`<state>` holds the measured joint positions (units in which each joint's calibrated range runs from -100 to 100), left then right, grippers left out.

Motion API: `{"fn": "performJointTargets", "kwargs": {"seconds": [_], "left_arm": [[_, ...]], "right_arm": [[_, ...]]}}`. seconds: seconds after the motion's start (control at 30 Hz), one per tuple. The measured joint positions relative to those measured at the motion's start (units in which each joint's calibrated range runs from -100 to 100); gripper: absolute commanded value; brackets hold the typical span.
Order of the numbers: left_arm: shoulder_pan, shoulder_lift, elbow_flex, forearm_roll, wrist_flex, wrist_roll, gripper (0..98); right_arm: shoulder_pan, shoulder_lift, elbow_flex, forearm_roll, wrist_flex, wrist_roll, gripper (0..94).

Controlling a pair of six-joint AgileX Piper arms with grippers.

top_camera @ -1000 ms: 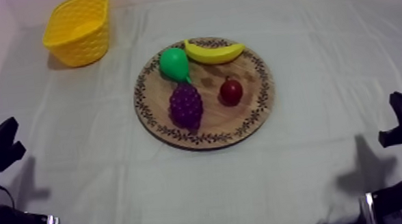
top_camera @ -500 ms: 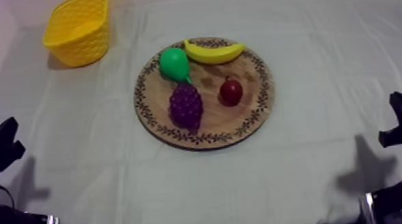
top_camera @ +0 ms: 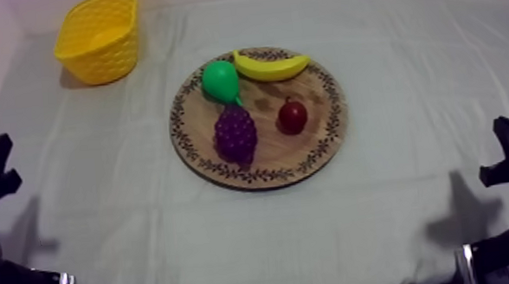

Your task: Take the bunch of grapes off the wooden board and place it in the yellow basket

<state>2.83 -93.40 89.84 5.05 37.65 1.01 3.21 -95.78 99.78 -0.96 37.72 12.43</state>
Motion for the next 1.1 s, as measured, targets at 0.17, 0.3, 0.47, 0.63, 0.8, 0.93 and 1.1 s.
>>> {"fn": "performJointTargets", "kwargs": {"seconds": [0.17,0.3,0.47,0.63,0.8,0.93,1.1], "left_arm": [[0.9,7.7,-9.0,0.18,0.0,-1.0,0.0],[2.5,15.0,-17.2,0.23,0.0,-1.8,0.0],[5.4,24.6,-27.6,0.26,0.8,-3.2,0.0],[8.5,33.6,-37.5,0.12,2.4,-3.9,0.0],[11.7,43.0,-46.2,0.06,5.6,-4.3,0.0],[14.3,49.2,-51.7,-0.19,7.4,-4.1,0.0],[18.1,56.5,-57.8,-1.24,9.5,-2.5,0.0]], "right_arm": [[0.0,0.0,0.0,0.0,0.0,0.0,0.3],[0.0,0.0,0.0,0.0,0.0,0.0,0.3],[0.0,0.0,0.0,0.0,0.0,0.0,0.3],[0.0,0.0,0.0,0.0,0.0,0.0,0.3],[0.0,0.0,0.0,0.0,0.0,0.0,0.3],[0.0,0.0,0.0,0.0,0.0,0.0,0.3],[0.0,0.0,0.0,0.0,0.0,0.0,0.3]]}}
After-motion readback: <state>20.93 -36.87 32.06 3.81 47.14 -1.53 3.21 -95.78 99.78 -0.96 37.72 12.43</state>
